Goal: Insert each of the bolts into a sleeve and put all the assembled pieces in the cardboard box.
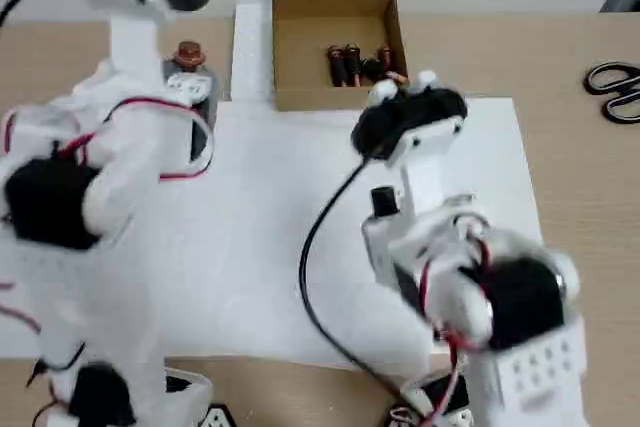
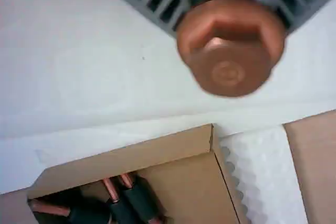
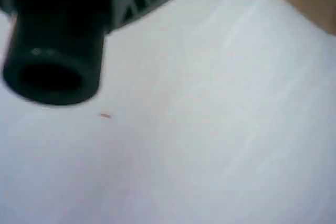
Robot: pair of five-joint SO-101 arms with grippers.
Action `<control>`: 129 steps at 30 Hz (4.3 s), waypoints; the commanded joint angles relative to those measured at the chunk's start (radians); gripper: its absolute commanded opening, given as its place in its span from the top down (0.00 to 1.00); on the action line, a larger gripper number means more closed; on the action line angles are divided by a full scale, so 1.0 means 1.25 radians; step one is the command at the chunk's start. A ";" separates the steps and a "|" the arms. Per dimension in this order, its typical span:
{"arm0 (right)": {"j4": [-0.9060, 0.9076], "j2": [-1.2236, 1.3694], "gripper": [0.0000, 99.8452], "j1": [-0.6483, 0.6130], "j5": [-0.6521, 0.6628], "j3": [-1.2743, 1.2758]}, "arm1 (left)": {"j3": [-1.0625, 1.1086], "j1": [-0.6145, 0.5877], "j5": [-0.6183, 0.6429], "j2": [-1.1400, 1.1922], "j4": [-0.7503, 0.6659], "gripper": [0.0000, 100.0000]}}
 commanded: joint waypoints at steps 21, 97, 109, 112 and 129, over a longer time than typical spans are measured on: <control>-0.013 -0.203 1.00 -0.024 -0.004 0.253 | 1.097 -0.001 0.063 -0.949 -0.464 0.99; -0.711 -0.797 1.00 -0.298 0.145 0.954 | 1.325 0.302 0.312 -1.031 -0.625 0.99; -0.687 -0.797 1.00 -0.263 0.145 0.921 | 1.325 0.301 0.311 -1.032 -0.600 0.99; -0.688 -0.797 1.00 -0.266 0.145 0.921 | 1.339 0.303 0.311 -1.032 -0.603 0.99; -0.727 -0.790 1.00 -0.267 0.163 0.921 | 1.448 0.389 0.270 -1.032 -0.599 0.99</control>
